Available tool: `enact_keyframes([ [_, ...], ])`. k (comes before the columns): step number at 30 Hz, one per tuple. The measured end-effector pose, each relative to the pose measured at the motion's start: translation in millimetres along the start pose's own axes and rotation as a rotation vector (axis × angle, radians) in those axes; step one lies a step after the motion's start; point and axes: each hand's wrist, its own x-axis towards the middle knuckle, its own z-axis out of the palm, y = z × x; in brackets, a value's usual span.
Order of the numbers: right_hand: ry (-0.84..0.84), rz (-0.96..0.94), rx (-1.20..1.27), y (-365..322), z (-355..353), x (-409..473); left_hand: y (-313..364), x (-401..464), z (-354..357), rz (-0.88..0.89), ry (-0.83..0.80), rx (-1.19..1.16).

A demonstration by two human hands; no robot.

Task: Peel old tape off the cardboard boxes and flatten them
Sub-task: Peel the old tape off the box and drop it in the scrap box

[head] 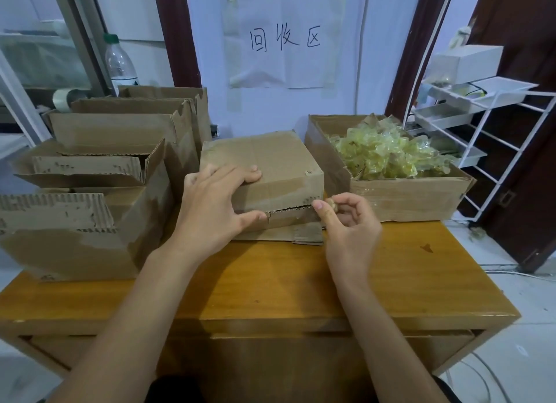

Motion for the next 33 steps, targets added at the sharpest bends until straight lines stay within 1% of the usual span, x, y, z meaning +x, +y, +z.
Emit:
enact_keyframes([
  [5,-0.071,0.037,0.022,2.4,1.9,1.9,-1.3,-0.7,0.7,0.003,0.007,-0.009],
  [10,-0.018,0.082,0.073,0.4,2.6,5.0,-0.4,-0.5,0.9,0.012,0.007,-0.003],
  [16,0.021,0.049,0.062,-0.1,2.0,4.1,-2.4,-0.7,0.8,0.002,0.003,-0.021],
  [19,0.005,0.025,0.013,3.2,-0.2,2.3,-3.2,-1.6,0.2,-0.005,-0.001,-0.02],
  [23,-0.055,0.006,-0.102,8.1,-0.7,2.0,-1.6,-0.7,-0.1,-0.006,0.004,-0.021],
  [28,-0.025,-0.063,-0.18,7.6,1.6,1.5,-2.5,-1.0,0.4,0.0,0.009,-0.022],
  [33,0.012,-0.192,-0.285,4.0,1.1,1.3,-2.3,-1.3,-0.5,-0.001,0.013,-0.032],
])
